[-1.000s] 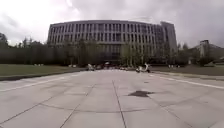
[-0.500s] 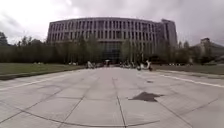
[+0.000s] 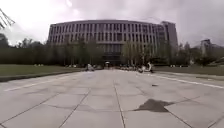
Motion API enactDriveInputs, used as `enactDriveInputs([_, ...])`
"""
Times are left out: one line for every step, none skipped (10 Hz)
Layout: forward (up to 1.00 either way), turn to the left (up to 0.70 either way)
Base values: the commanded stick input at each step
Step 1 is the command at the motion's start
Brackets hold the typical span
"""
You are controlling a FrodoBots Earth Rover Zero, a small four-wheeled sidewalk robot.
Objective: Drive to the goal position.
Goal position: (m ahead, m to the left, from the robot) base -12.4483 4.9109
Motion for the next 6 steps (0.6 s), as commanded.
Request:
enactDriveInputs([0.70,0.00])
enactDriveInputs([0.70,0.00])
enactDriveInputs([0.70,0.00])
enactDriveInputs([0.70,-0.06])
enactDriveInputs([0.70,-0.12])
enactDriveInputs([0.70,0.00])
